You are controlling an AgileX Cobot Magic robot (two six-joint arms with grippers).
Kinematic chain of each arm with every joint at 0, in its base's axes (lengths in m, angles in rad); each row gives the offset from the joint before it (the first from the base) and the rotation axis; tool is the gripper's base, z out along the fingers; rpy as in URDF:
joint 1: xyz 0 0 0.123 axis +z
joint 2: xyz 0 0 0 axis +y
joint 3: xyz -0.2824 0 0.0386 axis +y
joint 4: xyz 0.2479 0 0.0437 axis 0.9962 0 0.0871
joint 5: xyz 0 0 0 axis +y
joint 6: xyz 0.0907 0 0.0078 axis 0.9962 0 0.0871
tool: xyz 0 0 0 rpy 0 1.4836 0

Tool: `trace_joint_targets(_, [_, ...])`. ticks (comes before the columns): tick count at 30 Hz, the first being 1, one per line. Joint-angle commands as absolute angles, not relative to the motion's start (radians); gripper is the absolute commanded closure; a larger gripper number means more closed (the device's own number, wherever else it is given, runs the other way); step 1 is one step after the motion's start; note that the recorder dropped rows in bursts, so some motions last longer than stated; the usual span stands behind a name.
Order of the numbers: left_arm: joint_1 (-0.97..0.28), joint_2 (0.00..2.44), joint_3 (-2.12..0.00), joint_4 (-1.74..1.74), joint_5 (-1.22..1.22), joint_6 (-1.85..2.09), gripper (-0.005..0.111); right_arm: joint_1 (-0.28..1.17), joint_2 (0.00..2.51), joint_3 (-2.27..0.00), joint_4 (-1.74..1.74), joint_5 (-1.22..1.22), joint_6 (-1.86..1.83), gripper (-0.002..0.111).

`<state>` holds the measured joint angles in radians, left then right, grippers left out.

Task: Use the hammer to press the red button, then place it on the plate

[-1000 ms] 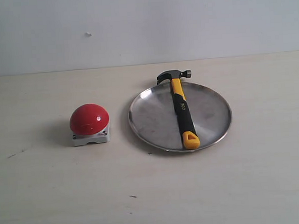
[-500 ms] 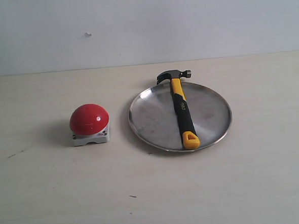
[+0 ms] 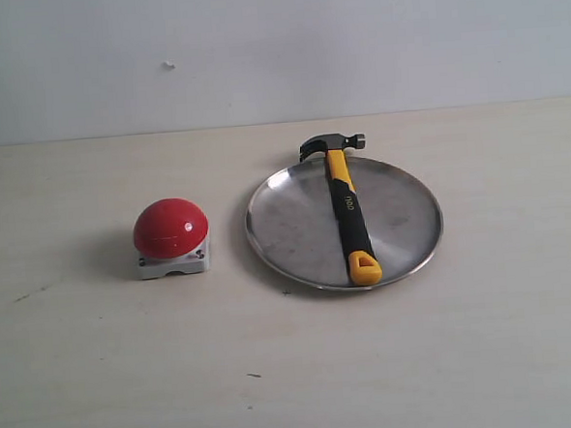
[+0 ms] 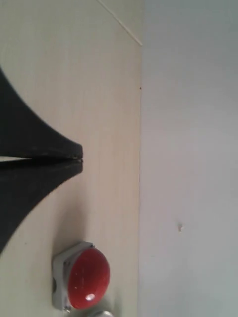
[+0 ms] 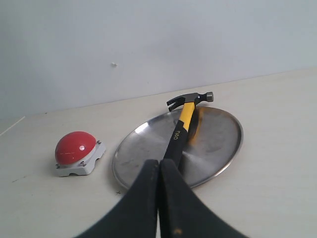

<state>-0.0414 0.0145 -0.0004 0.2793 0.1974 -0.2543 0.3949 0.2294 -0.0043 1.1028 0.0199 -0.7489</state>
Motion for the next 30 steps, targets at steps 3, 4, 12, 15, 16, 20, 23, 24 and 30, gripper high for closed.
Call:
trace_joint_targets(3, [-0.021,0.000,0.000,0.179,0.238,-0.054,0.107,0.395,0.222,0.000,1.099,0.015,-0.756,0.108])
trace_joint_targets(4, [-0.021,0.000,0.000,0.179,0.241,-0.054,0.107,0.395,0.222,0.000,1.099,0.015,-0.756,0.108])
trace_joint_targets(12, [-0.021,0.000,0.000,0.179,0.257,-0.054,0.107,0.395,0.222,0.000,1.099,0.015,-0.756,0.108])
trace_joint_targets(15, [-0.021,0.000,0.000,0.179,0.257,-0.054,0.107,0.395,0.222,0.000,1.099,0.015,-0.756,0.108])
trace_joint_targets(16, [-0.021,0.000,0.000,0.179,0.257,-0.054,0.107,0.395,0.222,0.000,1.099,0.015,-0.756,0.108])
trace_joint_targets(20, [-0.021,0.000,0.000,0.179,0.257,-0.054,0.107,0.395,0.222,0.000,1.099,0.015,-0.756,0.108])
trace_joint_targets(23, [-0.021,0.000,0.000,0.179,0.257,-0.054,0.107,0.395,0.222,0.000,1.036,-0.016,-0.831,0.108])
trace_joint_targets(24, [-0.021,0.000,0.000,0.179,0.257,-0.054,0.107,0.392,0.219,0.000,1.022,-0.023,-0.859,0.108])
trace_joint_targets(30, [-0.021,0.000,0.000,0.179,0.257,-0.054,0.107,0.186,0.078,0.000,1.008,0.054,-1.006,0.108])
